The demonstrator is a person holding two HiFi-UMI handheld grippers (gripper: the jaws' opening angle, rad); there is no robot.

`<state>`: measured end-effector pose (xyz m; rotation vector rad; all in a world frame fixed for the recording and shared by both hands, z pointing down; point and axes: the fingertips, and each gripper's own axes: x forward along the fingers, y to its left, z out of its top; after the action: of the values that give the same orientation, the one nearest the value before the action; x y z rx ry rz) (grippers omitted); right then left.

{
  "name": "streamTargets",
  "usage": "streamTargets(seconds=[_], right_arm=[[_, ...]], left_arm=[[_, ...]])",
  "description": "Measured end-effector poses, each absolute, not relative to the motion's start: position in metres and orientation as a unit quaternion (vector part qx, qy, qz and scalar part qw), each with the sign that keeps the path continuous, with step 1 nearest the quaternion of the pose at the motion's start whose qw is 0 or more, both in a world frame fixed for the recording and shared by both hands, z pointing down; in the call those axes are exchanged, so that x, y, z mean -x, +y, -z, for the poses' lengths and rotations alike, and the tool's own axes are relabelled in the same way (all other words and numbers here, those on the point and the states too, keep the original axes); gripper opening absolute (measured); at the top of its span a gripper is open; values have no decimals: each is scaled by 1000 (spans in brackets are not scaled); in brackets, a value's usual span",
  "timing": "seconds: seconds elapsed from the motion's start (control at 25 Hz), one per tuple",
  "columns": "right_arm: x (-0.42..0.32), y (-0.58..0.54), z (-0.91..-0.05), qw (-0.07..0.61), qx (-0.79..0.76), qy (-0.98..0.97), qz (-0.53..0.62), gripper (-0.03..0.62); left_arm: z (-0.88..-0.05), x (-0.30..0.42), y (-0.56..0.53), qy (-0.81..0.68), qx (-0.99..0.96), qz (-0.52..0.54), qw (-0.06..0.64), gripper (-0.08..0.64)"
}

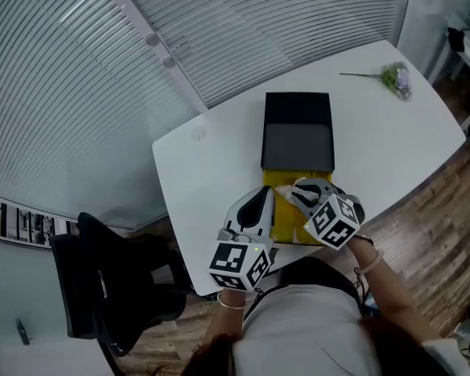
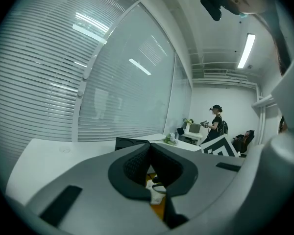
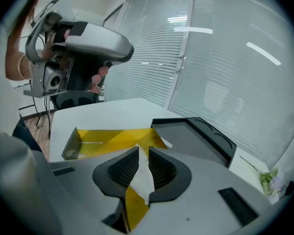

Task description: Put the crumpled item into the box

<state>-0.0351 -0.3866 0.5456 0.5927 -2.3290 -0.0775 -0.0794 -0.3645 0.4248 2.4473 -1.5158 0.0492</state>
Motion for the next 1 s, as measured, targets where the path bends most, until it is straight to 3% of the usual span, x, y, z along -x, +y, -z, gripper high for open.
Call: streamTargets(seconds=[0.2,0.6,1.0], right_arm=[[25,-385,-518,274,-298,-914,-34,60],[7,-364,-465,157,-379,-911,-52,28],[1,-322,-432,104,-418,-901,-43,28]], left_arm=[[-418,78,-357,-521,-845,-14,120,17],[-414,85,-331,-521,-847,-8,107,17],[-409,96,-287,-521,-848,-4,97,17]])
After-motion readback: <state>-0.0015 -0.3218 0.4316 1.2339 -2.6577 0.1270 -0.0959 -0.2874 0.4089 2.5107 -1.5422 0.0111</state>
